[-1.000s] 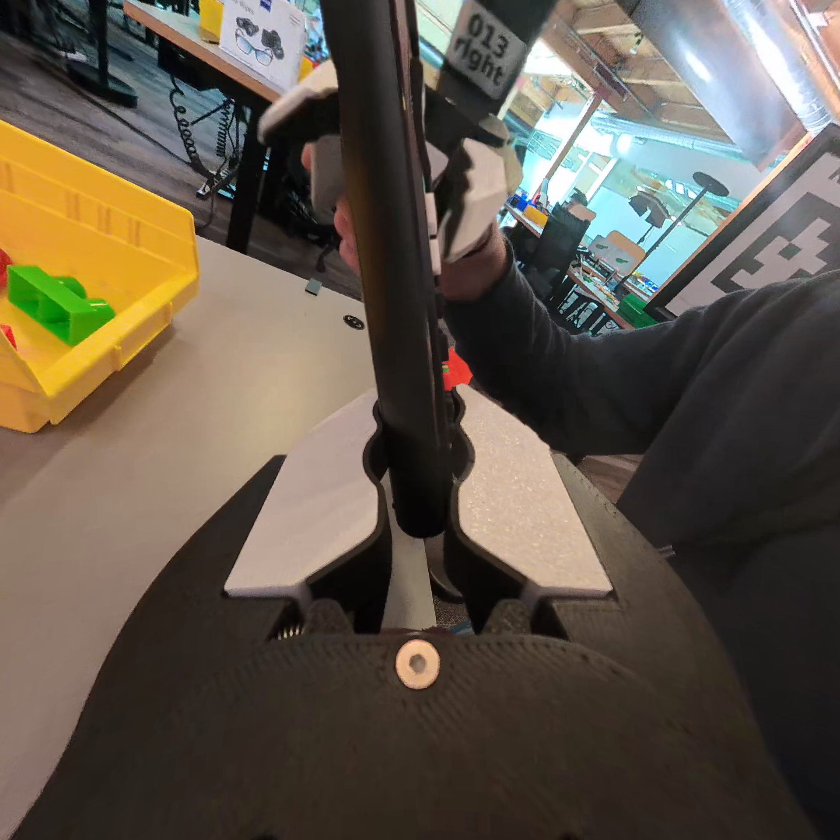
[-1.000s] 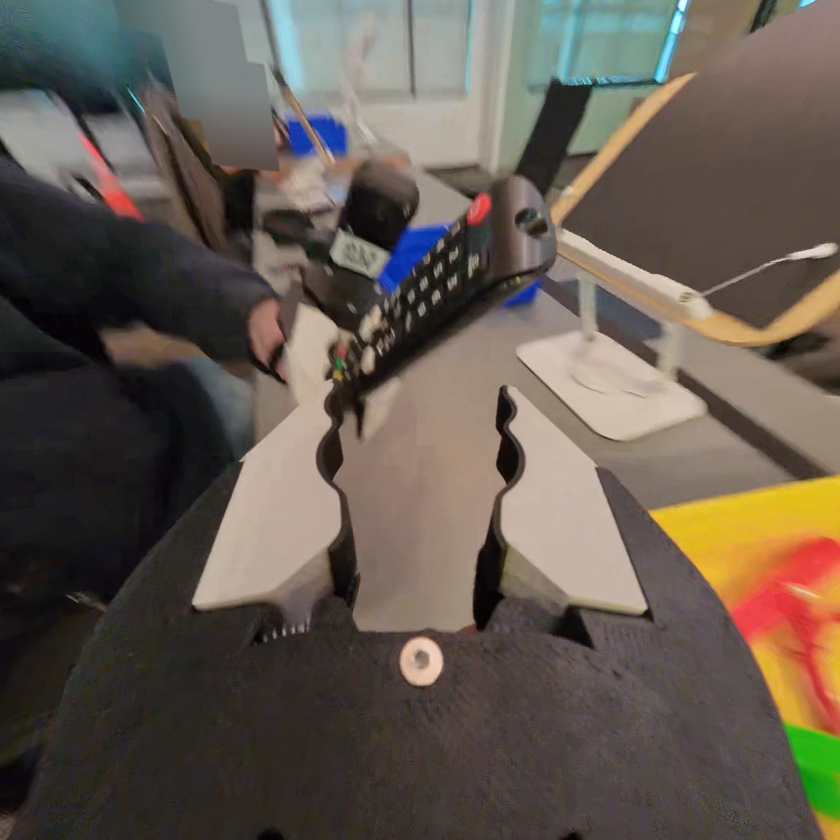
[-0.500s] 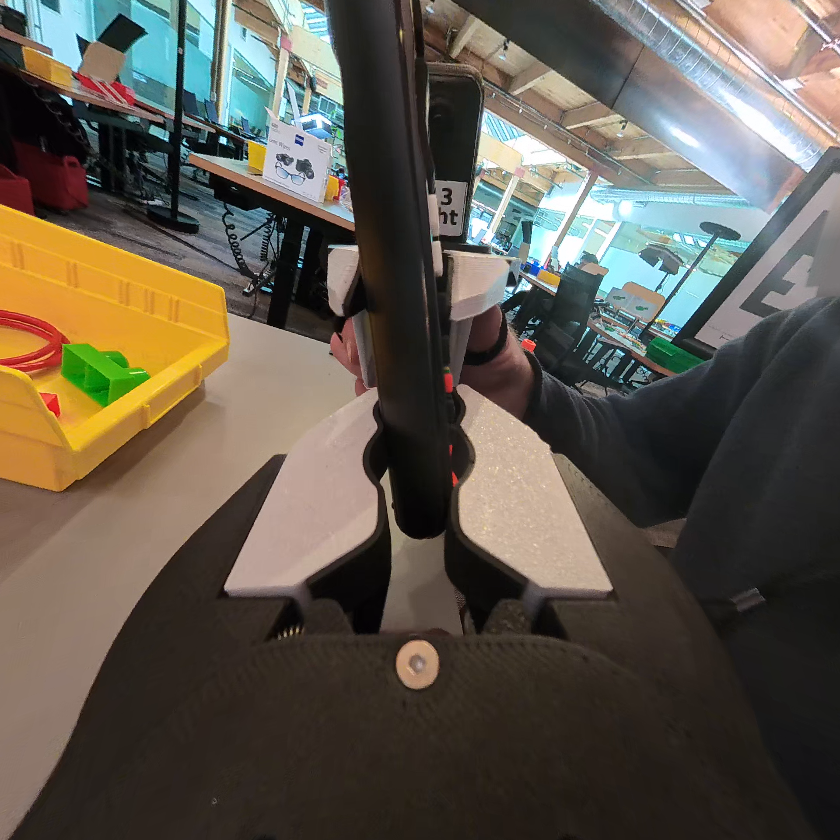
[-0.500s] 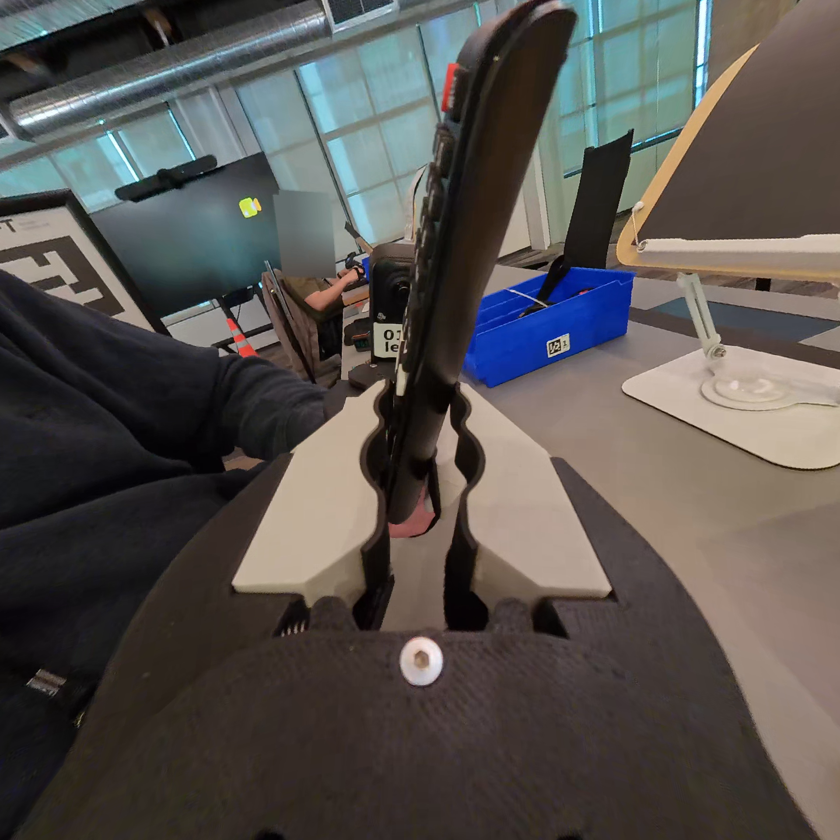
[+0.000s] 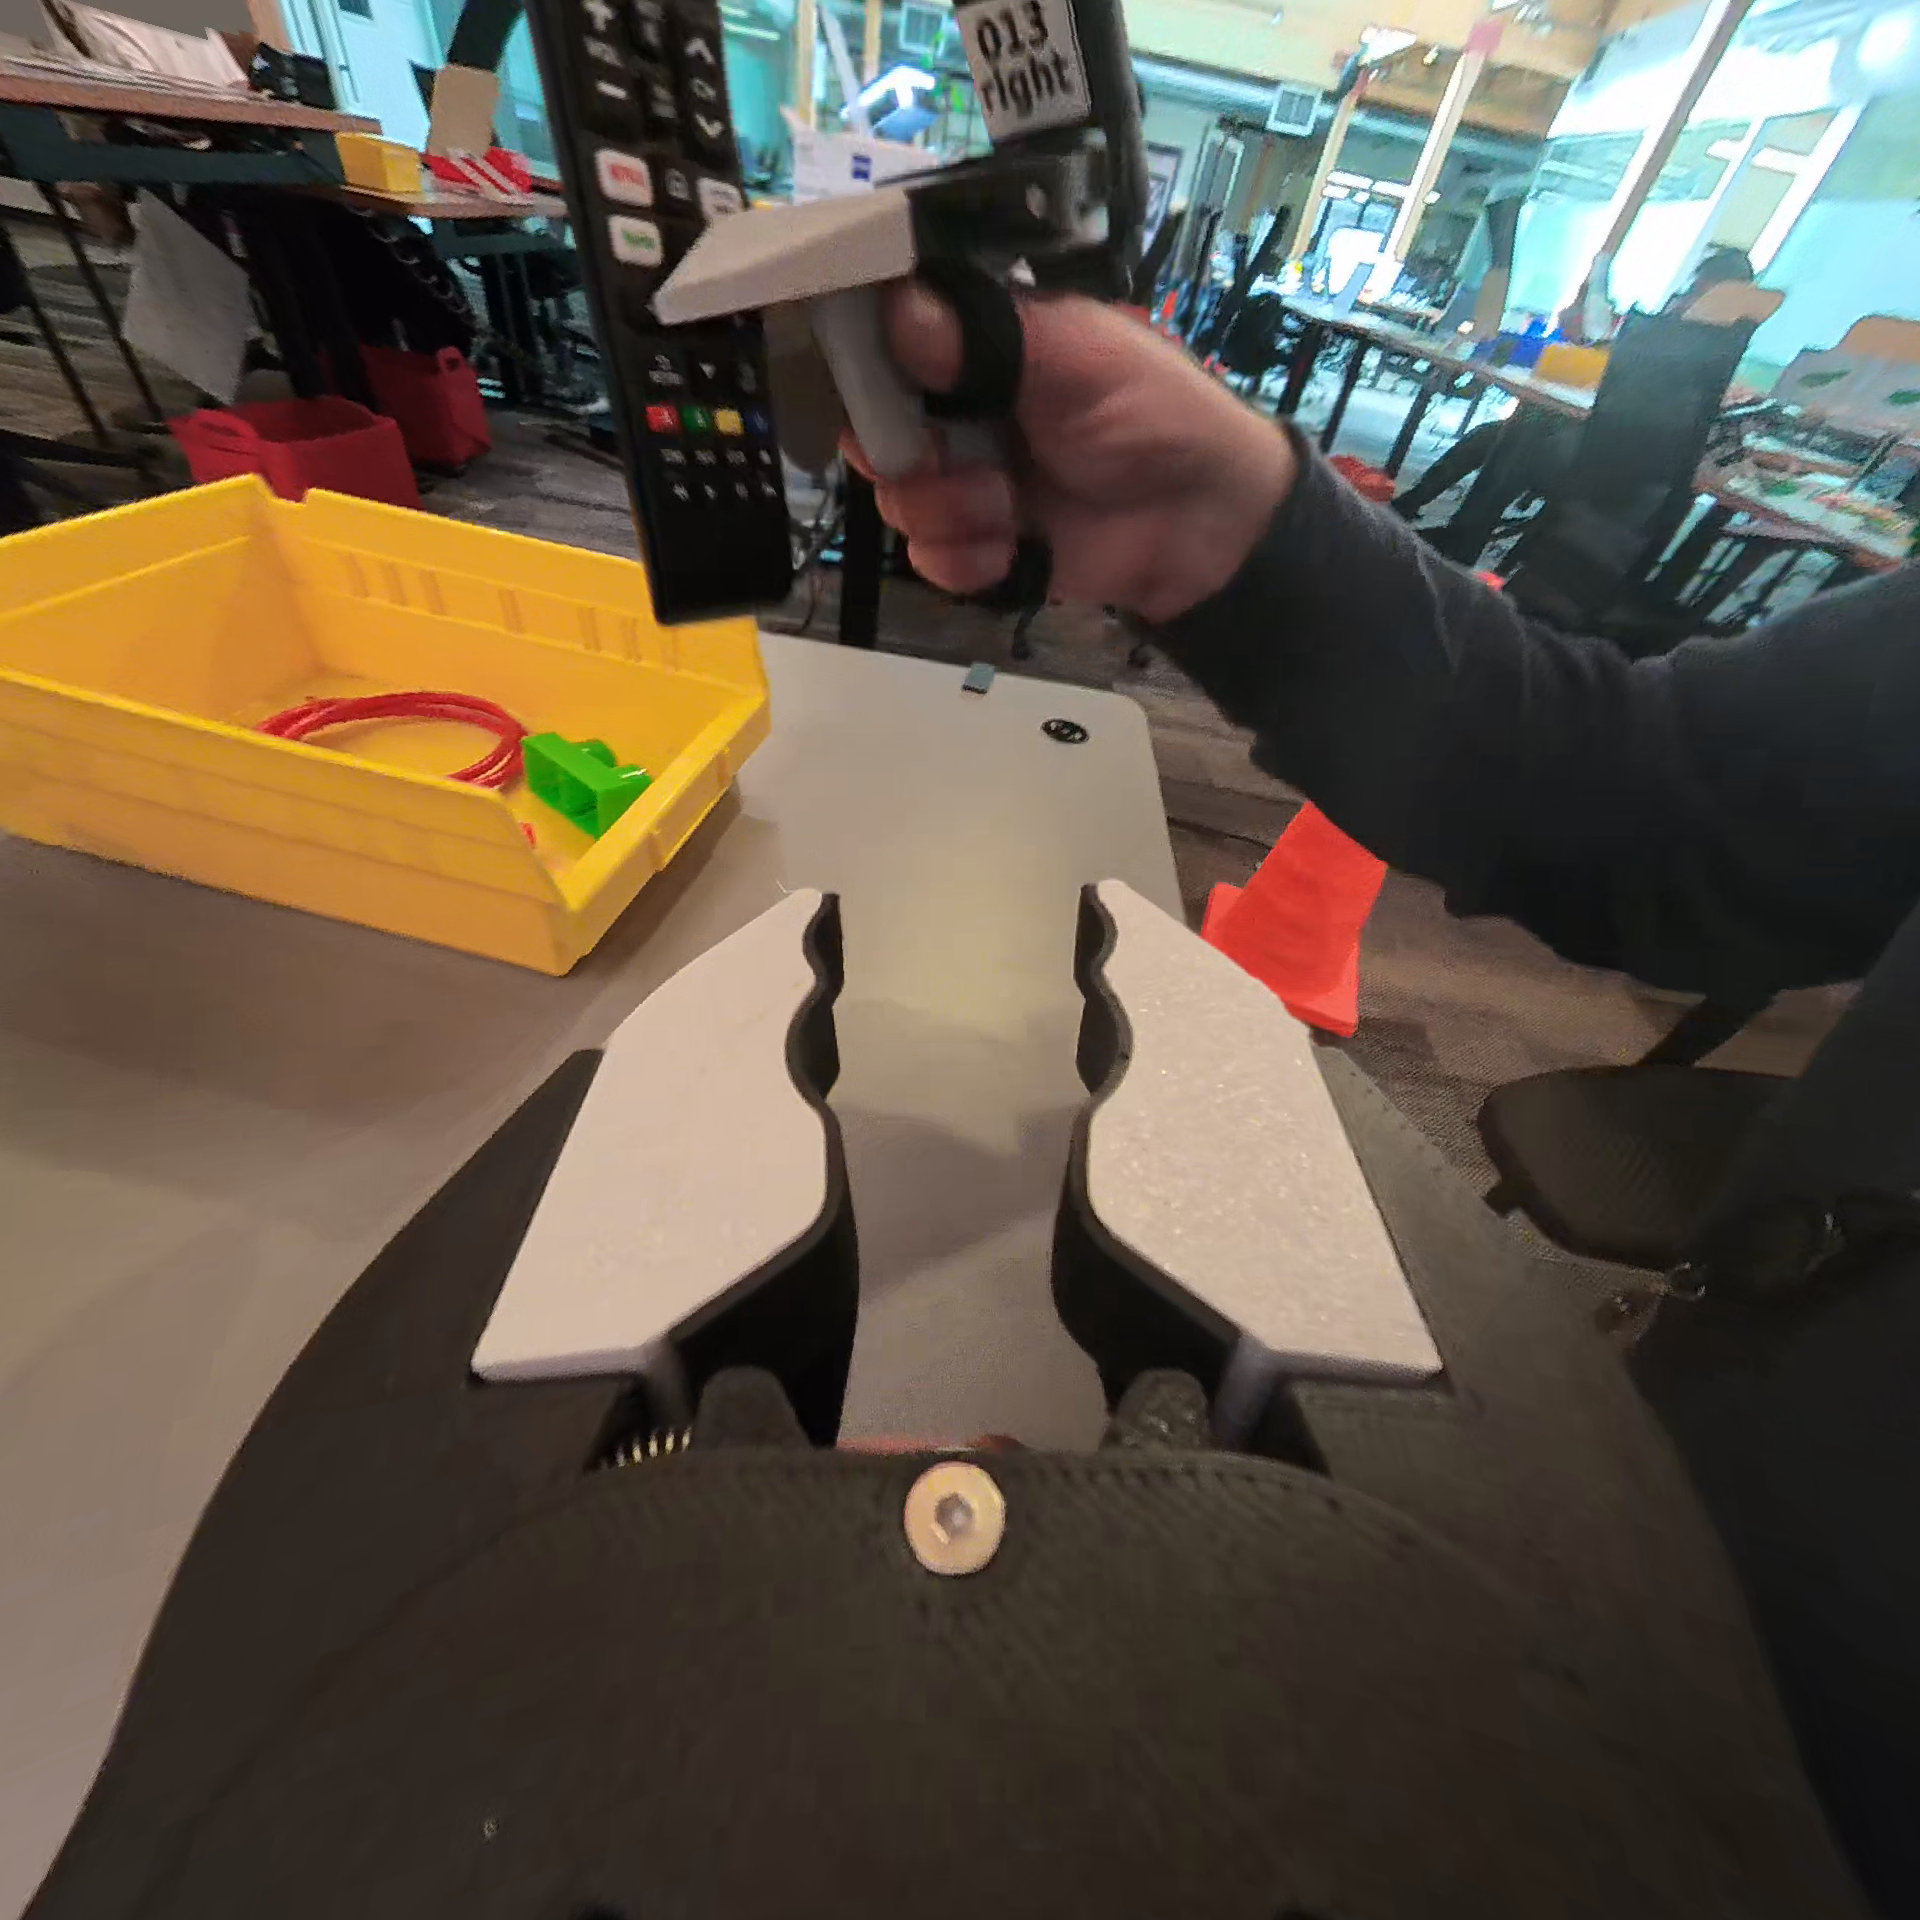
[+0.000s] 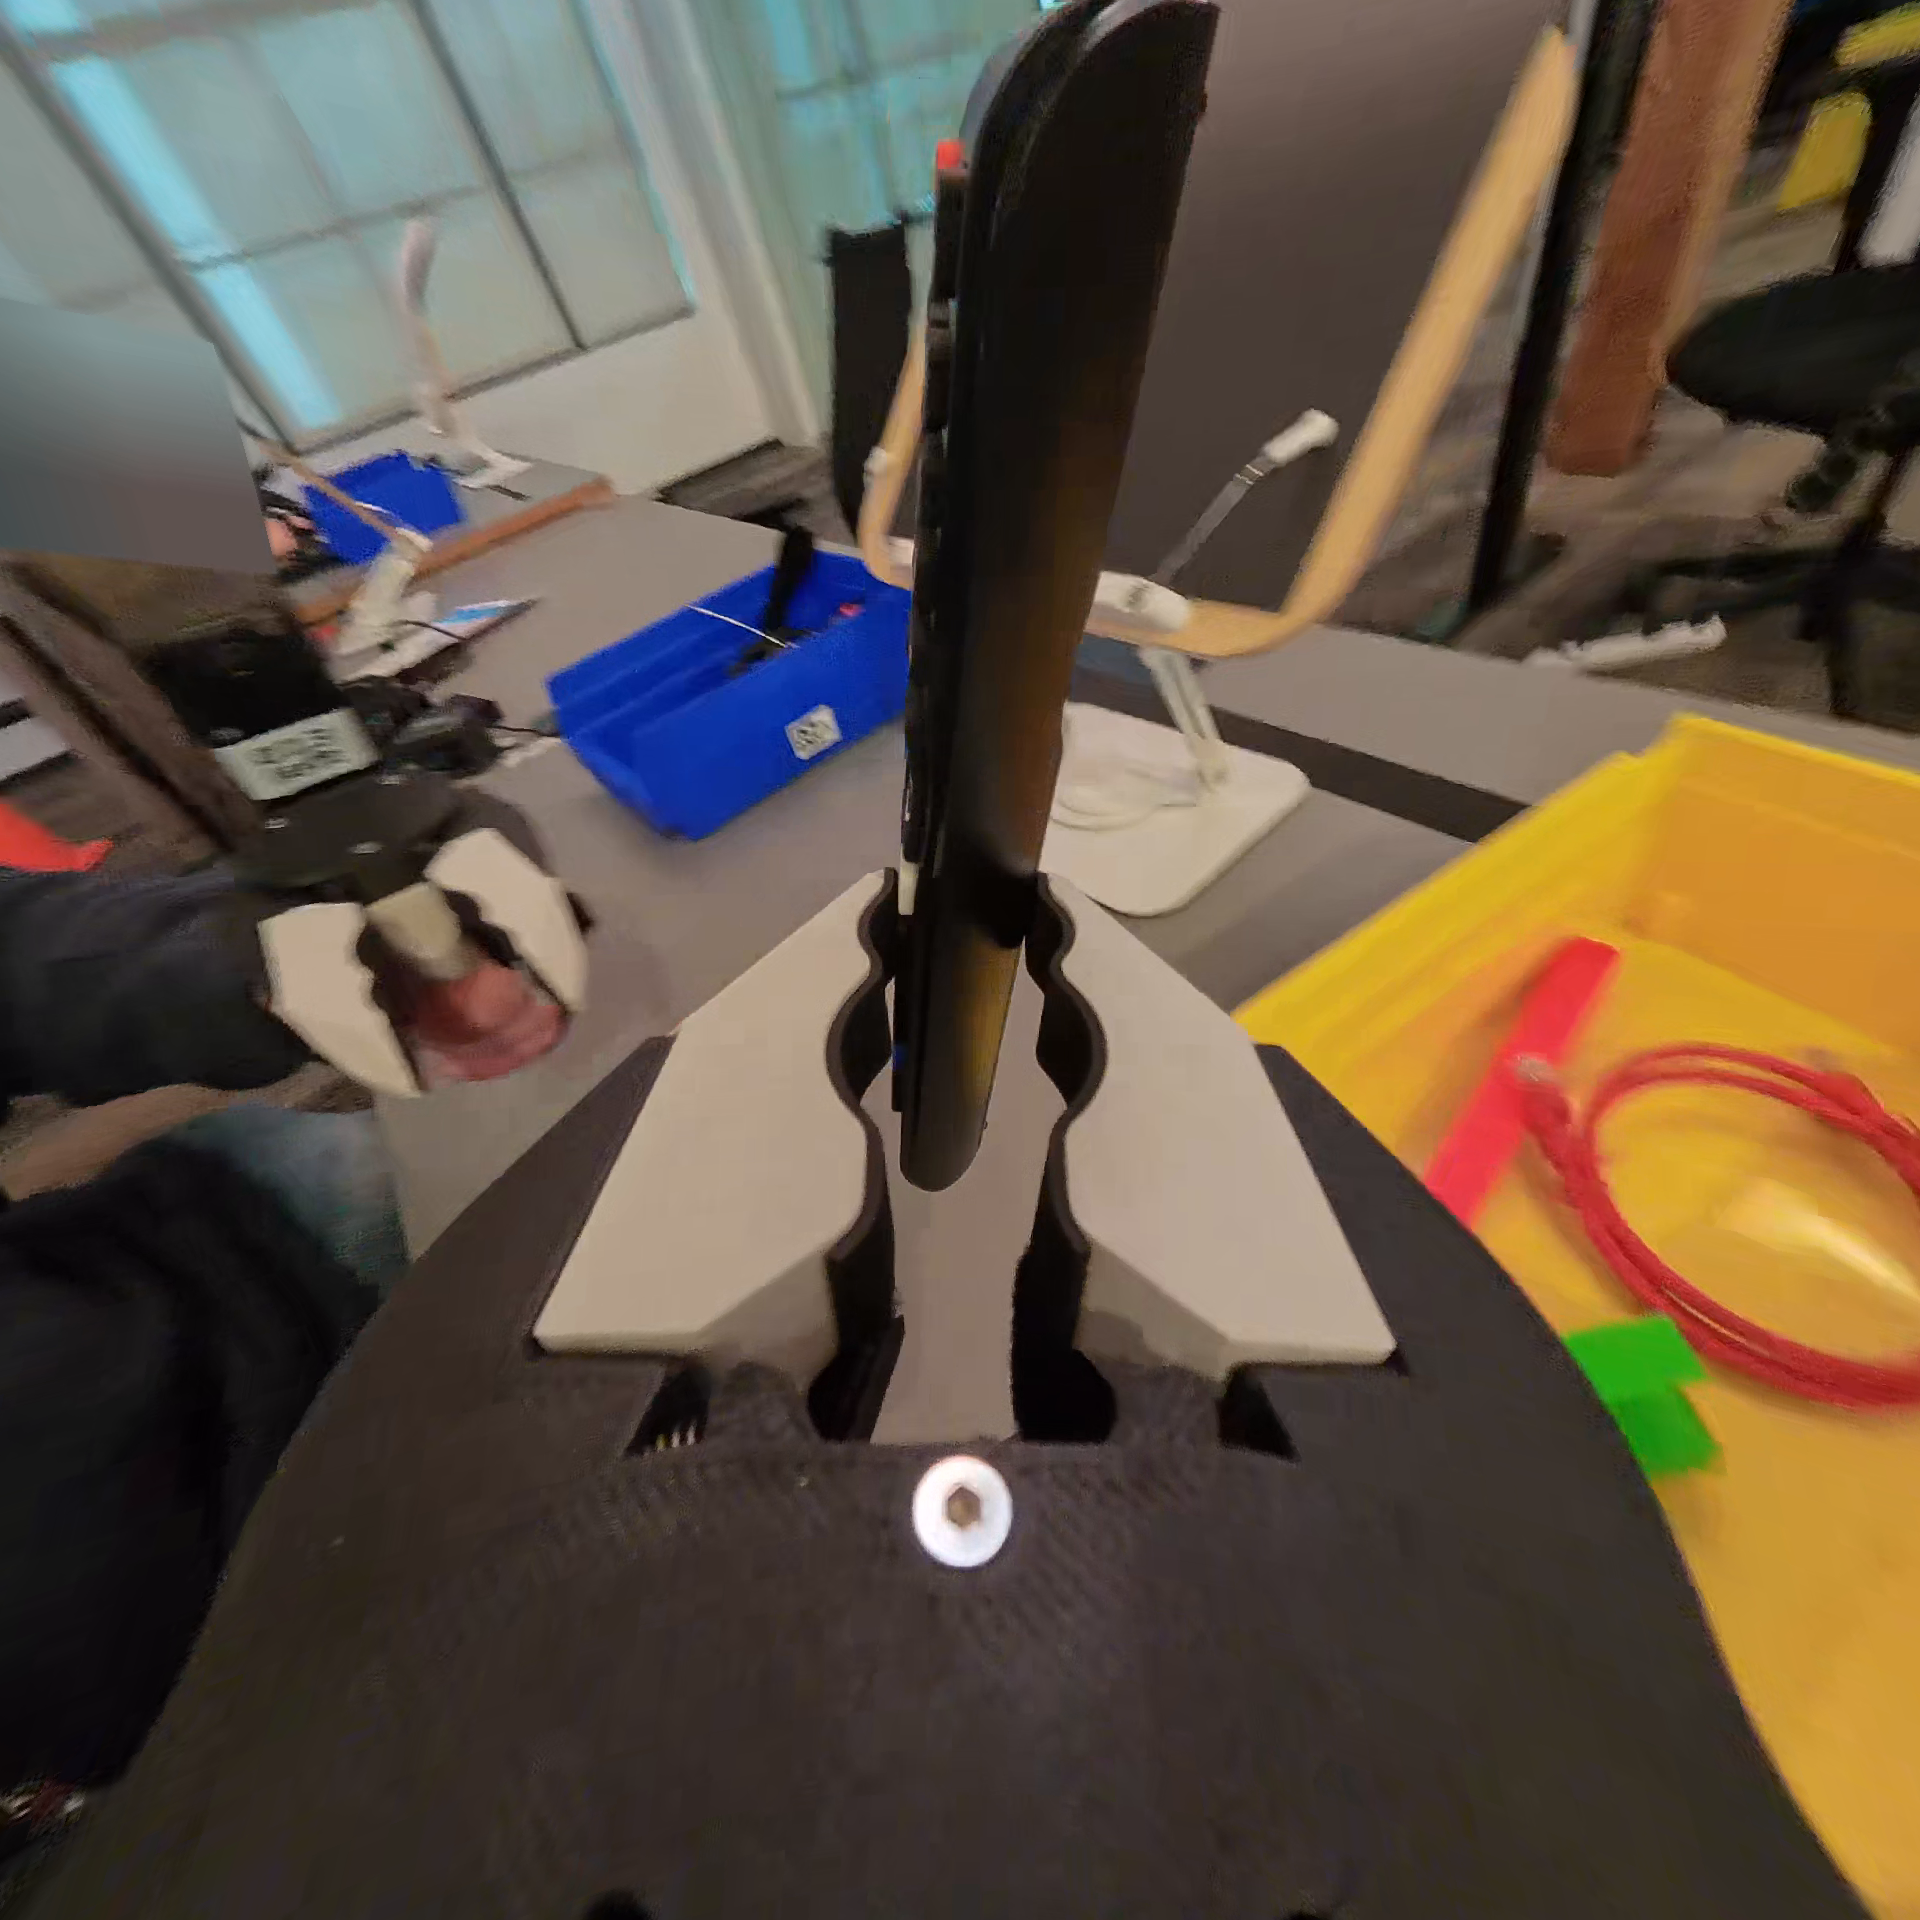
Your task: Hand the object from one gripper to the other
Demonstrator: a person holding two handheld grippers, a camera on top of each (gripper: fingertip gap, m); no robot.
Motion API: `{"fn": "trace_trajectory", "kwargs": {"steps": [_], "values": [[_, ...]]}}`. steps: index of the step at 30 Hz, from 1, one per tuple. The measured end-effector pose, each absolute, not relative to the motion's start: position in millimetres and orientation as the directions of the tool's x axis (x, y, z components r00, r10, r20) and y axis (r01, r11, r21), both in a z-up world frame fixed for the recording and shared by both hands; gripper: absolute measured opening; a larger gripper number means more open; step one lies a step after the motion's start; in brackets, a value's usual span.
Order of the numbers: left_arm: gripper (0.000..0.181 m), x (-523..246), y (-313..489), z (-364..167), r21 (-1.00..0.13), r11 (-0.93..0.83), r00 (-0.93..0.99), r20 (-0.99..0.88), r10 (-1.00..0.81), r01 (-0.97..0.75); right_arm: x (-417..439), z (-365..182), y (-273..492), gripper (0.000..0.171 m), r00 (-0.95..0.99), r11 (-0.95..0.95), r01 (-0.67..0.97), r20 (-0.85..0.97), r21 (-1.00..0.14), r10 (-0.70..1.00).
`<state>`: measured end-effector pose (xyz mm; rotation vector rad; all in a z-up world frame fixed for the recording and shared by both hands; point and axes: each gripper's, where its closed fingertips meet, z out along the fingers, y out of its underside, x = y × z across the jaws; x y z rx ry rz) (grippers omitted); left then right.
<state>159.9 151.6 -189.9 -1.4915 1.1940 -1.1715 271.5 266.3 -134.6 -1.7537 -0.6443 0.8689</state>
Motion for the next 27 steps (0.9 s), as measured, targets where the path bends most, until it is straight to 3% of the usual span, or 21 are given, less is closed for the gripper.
{"fn": "trace_trajectory", "kwargs": {"steps": [4, 12, 20, 27], "values": [[0.042, 136, 157, -200, -0.966, -0.158, 0.148, 0.129, -0.981, -0.204, 299, -180, 323, 0.02, 0.754, -0.454, 0.12, -0.217, -0.883, 0.62], [0.039, 104, 154, -212, -0.955, -0.138, 0.18, 0.092, -0.979, -0.264, 305, -278, 378, 0.021, 0.834, -0.698, 0.218, -0.242, -0.682, 0.497], [0.039, 88, 150, -231, -0.947, -0.181, 0.179, 0.136, -0.974, -0.264, 299, -323, 391, 0.021, 0.841, -0.804, 0.251, -0.29, -0.538, 0.456], [0.039, 80, 151, -243, -0.941, -0.215, 0.179, 0.172, -0.969, -0.261, 308, -342, 400, 0.024, 0.869, -0.836, 0.243, -0.272, -0.493, 0.413]]}}
